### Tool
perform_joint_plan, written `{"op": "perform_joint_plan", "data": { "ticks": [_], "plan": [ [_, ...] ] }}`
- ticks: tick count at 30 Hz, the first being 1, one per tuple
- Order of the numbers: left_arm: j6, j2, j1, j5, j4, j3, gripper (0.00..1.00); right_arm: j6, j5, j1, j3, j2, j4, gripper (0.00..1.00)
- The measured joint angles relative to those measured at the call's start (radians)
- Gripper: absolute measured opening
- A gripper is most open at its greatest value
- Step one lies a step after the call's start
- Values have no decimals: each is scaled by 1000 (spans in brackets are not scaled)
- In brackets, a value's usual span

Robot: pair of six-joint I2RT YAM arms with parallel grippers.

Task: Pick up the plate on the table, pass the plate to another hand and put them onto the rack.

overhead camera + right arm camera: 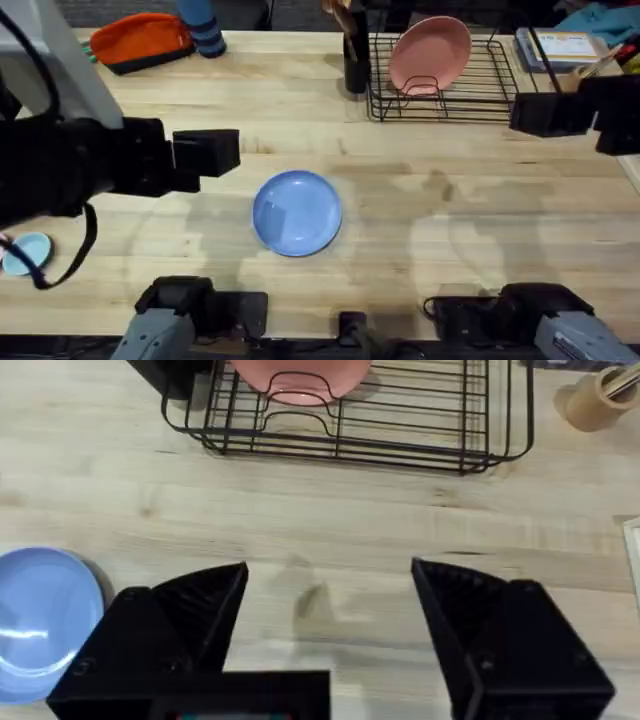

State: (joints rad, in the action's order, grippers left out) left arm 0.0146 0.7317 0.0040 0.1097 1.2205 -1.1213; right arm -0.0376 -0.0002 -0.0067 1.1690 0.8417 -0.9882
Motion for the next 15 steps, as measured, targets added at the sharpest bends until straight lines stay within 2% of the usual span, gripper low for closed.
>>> {"op": "perform_joint_plan", "data": {
  "ticks": [5,6,15],
  "plan": [
    [9,71,0,2,0,0,995,0,0,0,0,0,0,995],
    [10,167,0,8,-2,0,995,0,0,0,0,0,0,995],
    [17,301,-11,26,-16,0,996,0,0,0,0,0,0,995]
  ]
}}
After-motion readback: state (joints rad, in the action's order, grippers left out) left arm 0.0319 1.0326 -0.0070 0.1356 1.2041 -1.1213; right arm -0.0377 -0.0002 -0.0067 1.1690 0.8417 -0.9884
